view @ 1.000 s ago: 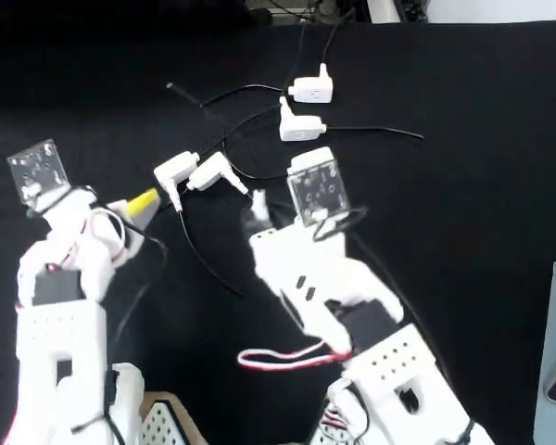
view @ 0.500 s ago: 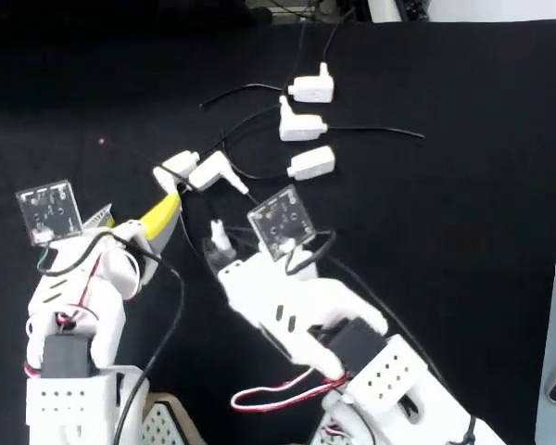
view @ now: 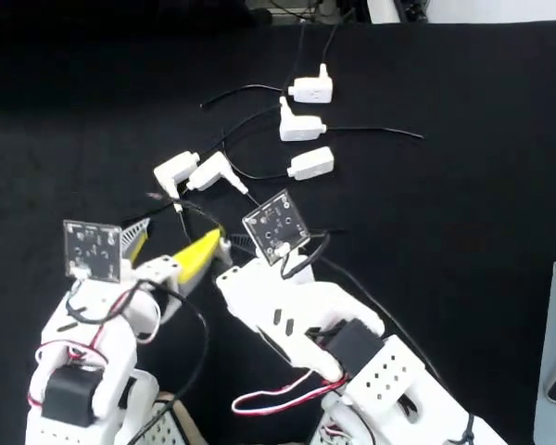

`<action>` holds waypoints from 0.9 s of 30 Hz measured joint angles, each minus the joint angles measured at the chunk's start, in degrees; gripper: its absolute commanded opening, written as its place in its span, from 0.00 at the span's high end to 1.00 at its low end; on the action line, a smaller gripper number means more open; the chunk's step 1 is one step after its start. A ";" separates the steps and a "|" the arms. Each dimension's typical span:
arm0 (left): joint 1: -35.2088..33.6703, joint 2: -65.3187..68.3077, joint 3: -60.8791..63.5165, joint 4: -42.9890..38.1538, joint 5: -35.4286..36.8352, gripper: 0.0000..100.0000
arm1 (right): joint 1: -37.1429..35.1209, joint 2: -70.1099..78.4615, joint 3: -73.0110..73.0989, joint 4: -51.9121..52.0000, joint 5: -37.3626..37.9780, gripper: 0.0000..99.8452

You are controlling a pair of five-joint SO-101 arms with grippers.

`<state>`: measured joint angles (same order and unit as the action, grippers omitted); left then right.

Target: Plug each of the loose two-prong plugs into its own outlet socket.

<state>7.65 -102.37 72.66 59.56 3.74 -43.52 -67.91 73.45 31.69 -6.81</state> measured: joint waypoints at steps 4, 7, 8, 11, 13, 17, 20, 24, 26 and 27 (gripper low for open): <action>2.73 -1.58 0.00 1.85 -2.02 0.65 | -0.44 -0.18 0.09 0.00 0.00 0.99; 3.08 -1.58 -0.09 2.02 -2.55 0.65 | -0.44 -0.18 0.09 0.18 0.00 0.99; 3.16 -1.58 -0.09 2.02 -2.73 0.65 | -0.44 -0.18 0.09 0.53 0.00 0.99; 3.52 -1.58 0.00 2.46 -3.08 0.65 | -0.44 -0.18 0.09 1.93 0.00 0.99; 3.52 -1.58 0.00 2.46 -3.16 0.65 | -0.35 -0.18 0.09 2.64 0.00 0.99; -1.49 -1.58 0.00 1.58 -3.16 0.65 | 4.75 -0.35 0.09 4.75 0.00 0.99; -4.75 -0.62 0.44 0.88 -3.25 0.65 | 12.31 -0.35 0.09 5.10 0.00 0.99; -5.45 4.92 0.00 0.53 -3.25 0.65 | 23.38 -0.35 0.09 5.10 0.00 0.99; -5.45 9.32 -1.93 0.53 -3.25 0.65 | 28.22 -0.35 0.09 5.10 0.00 0.99; -5.45 11.87 -3.43 0.44 -3.25 0.65 | 30.07 -0.35 0.09 5.10 0.00 0.99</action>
<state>2.20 -90.51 69.23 60.00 0.48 -13.45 -68.26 73.54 36.79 -6.81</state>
